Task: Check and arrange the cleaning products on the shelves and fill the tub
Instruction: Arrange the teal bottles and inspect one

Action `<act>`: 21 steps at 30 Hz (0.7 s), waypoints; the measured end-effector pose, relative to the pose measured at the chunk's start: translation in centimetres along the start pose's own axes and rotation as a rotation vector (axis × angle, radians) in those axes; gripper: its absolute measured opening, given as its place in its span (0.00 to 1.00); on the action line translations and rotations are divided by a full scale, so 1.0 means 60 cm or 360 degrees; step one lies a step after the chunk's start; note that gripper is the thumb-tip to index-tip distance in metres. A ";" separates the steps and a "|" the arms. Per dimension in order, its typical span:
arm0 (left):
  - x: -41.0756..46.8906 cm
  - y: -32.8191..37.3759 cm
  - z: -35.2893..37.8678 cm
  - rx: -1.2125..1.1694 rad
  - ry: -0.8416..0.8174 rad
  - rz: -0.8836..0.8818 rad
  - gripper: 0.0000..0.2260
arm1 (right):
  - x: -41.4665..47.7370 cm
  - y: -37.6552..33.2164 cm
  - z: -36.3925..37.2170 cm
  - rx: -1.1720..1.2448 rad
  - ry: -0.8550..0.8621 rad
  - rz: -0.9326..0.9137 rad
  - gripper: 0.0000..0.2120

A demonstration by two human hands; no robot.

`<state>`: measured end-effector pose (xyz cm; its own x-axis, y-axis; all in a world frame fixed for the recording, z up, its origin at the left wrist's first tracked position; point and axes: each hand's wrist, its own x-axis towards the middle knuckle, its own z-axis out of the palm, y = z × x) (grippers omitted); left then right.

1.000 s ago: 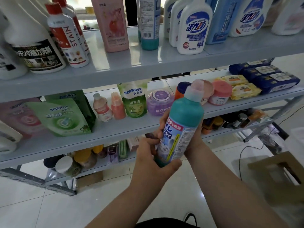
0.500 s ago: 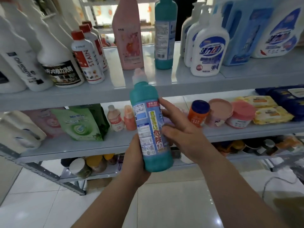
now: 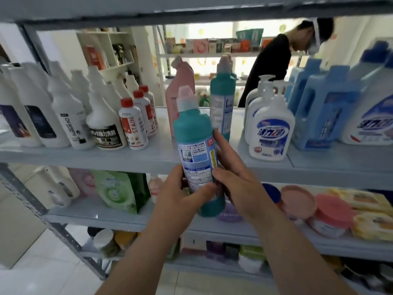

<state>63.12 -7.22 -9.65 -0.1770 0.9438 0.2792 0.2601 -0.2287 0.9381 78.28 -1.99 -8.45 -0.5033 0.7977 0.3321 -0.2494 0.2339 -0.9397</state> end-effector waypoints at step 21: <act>0.287 -0.070 -0.072 0.0228 0.0110 0.0110 0.24 | 0.270 0.055 -0.083 -0.0914 0.1129 0.0121 0.44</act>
<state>54.88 8.97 -7.90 -0.2177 0.9073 0.3598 0.4057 -0.2512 0.8788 73.43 14.45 -6.58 0.1720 0.9322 0.3184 0.3091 0.2558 -0.9160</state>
